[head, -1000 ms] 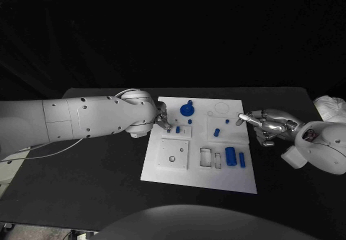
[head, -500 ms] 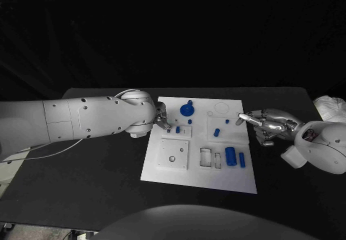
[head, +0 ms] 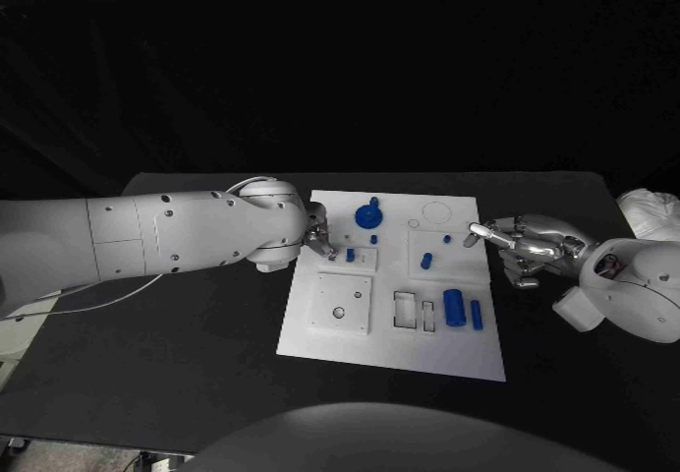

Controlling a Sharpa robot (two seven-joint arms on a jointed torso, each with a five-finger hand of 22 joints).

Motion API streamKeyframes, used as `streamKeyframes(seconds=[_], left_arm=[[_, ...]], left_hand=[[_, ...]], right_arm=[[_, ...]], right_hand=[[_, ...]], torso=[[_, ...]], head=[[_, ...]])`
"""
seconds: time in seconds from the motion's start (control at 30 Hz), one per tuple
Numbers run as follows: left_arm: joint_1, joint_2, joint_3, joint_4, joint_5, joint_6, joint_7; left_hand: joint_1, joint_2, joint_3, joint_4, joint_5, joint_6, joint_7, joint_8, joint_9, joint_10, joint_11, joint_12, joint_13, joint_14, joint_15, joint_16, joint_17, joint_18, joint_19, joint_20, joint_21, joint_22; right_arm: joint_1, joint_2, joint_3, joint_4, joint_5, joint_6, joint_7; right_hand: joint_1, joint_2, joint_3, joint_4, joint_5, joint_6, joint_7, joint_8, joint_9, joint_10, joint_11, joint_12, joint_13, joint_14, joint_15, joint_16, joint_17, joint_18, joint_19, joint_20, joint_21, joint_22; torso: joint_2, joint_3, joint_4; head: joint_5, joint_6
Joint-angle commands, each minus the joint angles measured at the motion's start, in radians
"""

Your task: Assemble the parts on the task board

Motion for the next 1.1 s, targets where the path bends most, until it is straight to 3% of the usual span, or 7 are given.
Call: streamKeyframes(seconds=[0.03,0.33,0.77,1.1], left_arm=[[-0.002,0.0,0.0,0.003,-0.006,0.019,-0.013],[-0.004,0.001,0.0,0.002,-0.005,0.018,-0.01],[-0.006,0.0,0.0,-0.001,-0.004,0.022,-0.003],[-0.006,-0.001,0.0,-0.004,-0.003,0.028,0.005]], left_hand=[[0.0,0.01,-0.006,0.0,-0.007,-0.009,0.002,0.003,-0.002,0.106,0.001,0.002,0.263,0.105,0.001,0.002,0.263,0.003,0.015,-0.002,-0.004,0.207],[-0.006,0.023,-0.059,0.008,-0.032,-0.019,0.008,-0.004,-0.011,0.106,0.006,0.002,0.263,0.105,0.005,0.002,0.263,0.003,0.014,0.001,-0.006,0.207],[-0.095,0.045,-0.185,0.04,-0.131,-0.016,0.02,-0.032,-0.049,0.106,0.015,0.002,0.263,0.105,0.013,0.002,0.263,0.003,0.013,0.009,-0.007,0.206],[-0.119,0.042,-0.219,0.039,-0.144,-0.023,0.021,-0.042,-0.059,0.106,0.014,0.002,0.263,0.105,0.013,0.002,0.263,0.004,0.011,0.009,-0.011,0.205]], right_arm=[[-0.001,0.001,0.0,0.0,0.0,0.022,-0.001],[-0.001,0.004,0.0,-0.003,0.0,0.027,-0.009],[-0.002,0.005,0.0,-0.006,0.0,0.032,-0.024],[-0.003,0.005,0.0,-0.007,0.0,0.034,-0.03]], right_hand=[[0.002,0.002,0.003,0.004,0.001,-0.003,0.001,0.002,0.001,0.069,-0.007,-0.004,0.088,0.052,-0.007,-0.007,0.191,-0.012,-0.006,-0.002,-0.008,0.149],[0.002,0.002,0.003,0.004,0.001,-0.005,0.001,0.001,0.001,0.068,-0.007,-0.005,0.087,0.051,-0.007,-0.009,0.189,-0.012,-0.008,-0.002,-0.011,0.148],[0.008,0.006,0.009,0.0,0.006,-0.01,0.002,-0.001,0.0,0.065,-0.006,-0.007,0.084,0.048,-0.007,-0.012,0.186,-0.01,-0.013,-0.002,-0.019,0.146],[0.012,0.007,0.011,-0.002,0.009,-0.011,0.002,-0.001,0.001,0.064,-0.006,-0.007,0.084,0.048,-0.006,-0.012,0.186,-0.01,-0.014,-0.002,-0.02,0.145]], torso=[[0.0,0.0002,-0.0002],[-0.001,-0.0004,-0.0007],[0.0,-0.0002,0.0004],[0.001,0.0003,0.0007]], head=[[0.0,0.0],[0.0,0.0],[0.001,0.0],[0.002,0.0]])
